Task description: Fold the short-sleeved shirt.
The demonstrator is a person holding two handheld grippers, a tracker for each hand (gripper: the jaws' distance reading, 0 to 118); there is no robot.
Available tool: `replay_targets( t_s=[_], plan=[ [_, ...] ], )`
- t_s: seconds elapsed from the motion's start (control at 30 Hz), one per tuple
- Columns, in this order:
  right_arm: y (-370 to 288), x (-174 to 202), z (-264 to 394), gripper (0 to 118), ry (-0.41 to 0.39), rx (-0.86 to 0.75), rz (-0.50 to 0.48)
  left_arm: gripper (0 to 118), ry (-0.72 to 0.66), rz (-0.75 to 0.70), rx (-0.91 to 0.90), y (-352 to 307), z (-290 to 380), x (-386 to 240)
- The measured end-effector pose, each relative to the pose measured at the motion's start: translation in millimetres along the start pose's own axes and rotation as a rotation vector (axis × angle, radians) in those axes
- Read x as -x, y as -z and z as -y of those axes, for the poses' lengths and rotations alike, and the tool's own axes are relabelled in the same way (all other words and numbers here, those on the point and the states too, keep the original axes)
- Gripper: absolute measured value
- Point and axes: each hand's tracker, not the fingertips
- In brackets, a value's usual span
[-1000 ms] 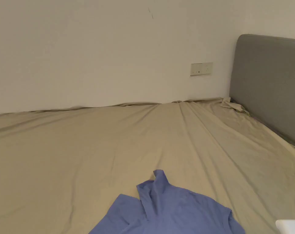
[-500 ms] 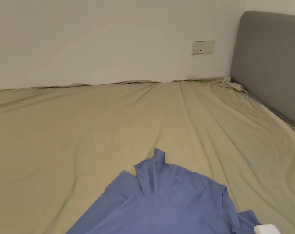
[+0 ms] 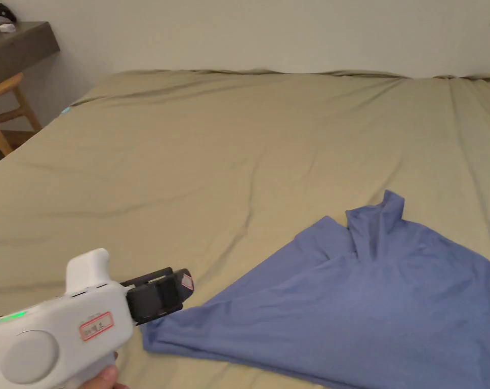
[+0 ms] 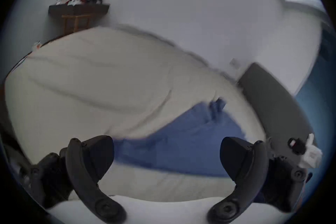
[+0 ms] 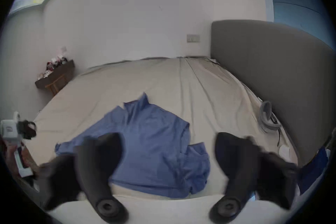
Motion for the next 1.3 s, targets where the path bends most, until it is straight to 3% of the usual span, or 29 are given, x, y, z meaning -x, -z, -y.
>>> replay_targets(
  t_s=[0.03, 0.07, 0.1, 0.13, 0.2, 0.27, 0.3, 0.33, 0.37, 0.4, 0.43, 0.57, 0.63, 0.67, 0.7, 0.73, 0.77, 0.8, 0.87, 0.97, 1.0, 1.03, 1.07, 1.1, 1.13, 1.2, 1.3],
  plan=[
    [-1.4, 7.6, 3.8, 48, -0.003, 0.008, -0.024, 103, 0.006, -0.043, 0.041, 4.4, 12.7, 5.1],
    [-0.3, 13.6, 7.2, 3, 0.005, 0.022, -0.023, 45, 0.009, -0.033, 0.003, 3.1, 28.7, 10.2],
    [3.3, 20.5, 12.4, 3, 0.023, 0.034, -0.016, 0, 0.001, -0.1, 0.007, 7.6, 36.1, 9.9],
    [1.5, 21.7, 20.6, 3, 0.04, 0.027, -0.007, 0, 0.056, -0.196, 0.038, 13.8, 41.3, 8.8],
    [7.5, 26.5, 23.9, 3, 0.026, 0.08, -0.095, 0, 0.109, -0.209, 0.111, 44.8, 45.5, 15.6],
    [11.1, 29.6, 27.3, 3, 0.033, 0.081, -0.095, 0, 0.097, -0.187, 0.107, 63.8, 43.6, 22.6],
    [11.9, 30.9, 27.6, 3, 0.026, 0.083, -0.104, 4, 0.116, -0.214, 0.101, 33.9, 42.3, 22.9],
    [12.6, 31.3, 26.7, 3, 0.009, 0.086, -0.119, 25, 0.139, -0.241, 0.094, 40.3, 38.4, 26.6],
    [13.3, 31.8, 26.3, 3, 0.004, 0.086, -0.121, 84, 0.153, -0.28, 0.093, 47.2, 34.7, 29.4],
    [15.5, 31.5, 26.1, 3, 0.003, 0.086, -0.119, 112, 0.169, -0.328, 0.085, 57.5, 30.7, 33.0],
    [17.2, 31.3, 25.0, 3, 0.004, 0.088, -0.118, 118, 0.157, -0.347, 0.111, 87.3, 29.8, 40.8],
    [23.6, 28.6, 24.6, 3, 0.025, 0.112, -0.12, 116, 0.126, -0.294, 0.199, 132.7, 23.4, 50.9],
    [27.7, 27.7, 26.9, 3, 0.012, 0.134, -0.11, 111, 0.197, -0.372, 0.264, 152.8, 29.6, 48.3],
    [30.3, 27.1, 28.1, 3, 0.001, 0.143, -0.1, 89, 0.225, -0.383, 0.282, 156.9, 32.0, 46.7],
    [33.4, 26.1, 29.5, 3, -0.01, 0.154, -0.089, 82, 0.217, -0.311, 0.257, 154.6, 31.1, 47.4],
    [37.2, 24.4, 30.6, 3, -0.015, 0.165, -0.084, 70, 0.223, -0.34, 0.199, 144.6, 29.4, 41.9],
    [41.2, 22.5, 31.4, 3, -0.019, 0.172, -0.082, 14, 0.218, -0.303, 0.169, 138.1, 27.3, 39.6],
    [47.3, 21.8, 31.5, 3, -0.025, 0.181, -0.081, 3, 0.198, -0.252, 0.173, 133.0, 24.7, 39.2],
    [66.1, 16.3, 28.8, 3, -0.058, 0.211, -0.096, 2, 0.101, -0.136, 0.178, 116.7, 22.6, 33.2],
    [114.6, 5.5, 11.6, 5, -0.148, 0.235, -0.042, 3, 0.14, -0.092, 0.142, 92.3, 12.7, 16.9],
    [136.0, 0.3, 2.4, 30, -0.16, 0.265, -0.068, 3, 0.164, -0.082, 0.131, 86.0, 10.0, 11.8],
    [160.3, -5.0, -5.9, 84, -0.181, 0.299, -0.081, 3, 0.169, -0.068, 0.127, 81.4, 7.5, 8.9],
    [184.0, -8.0, -11.5, 118, -0.188, 0.351, -0.077, 3, 0.17, -0.056, 0.125, 78.6, 5.2, 7.8],
    [210.9, -11.0, -13.5, 118, -0.194, 0.421, -0.062, 3, 0.156, -0.033, 0.13, 76.9, 2.3, -4.2],
    [227.6, -14.3, -21.9, 118, -0.221, 0.35, -0.026, 3, 0.15, -0.024, 0.134, 77.2, 0.9, -5.8],
    [285.7, -25.0, -15.1, 118, -0.154, 0.524, -0.034, 3, 0.139, -0.02, 0.123, 78.2, 1.4, -7.0],
    [343.1, -36.4, -9.3, 116, -0.134, 0.586, 0.023, 3, 0.124, -0.04, 0.138, 78.9, 2.1, 0.2]
  ],
)
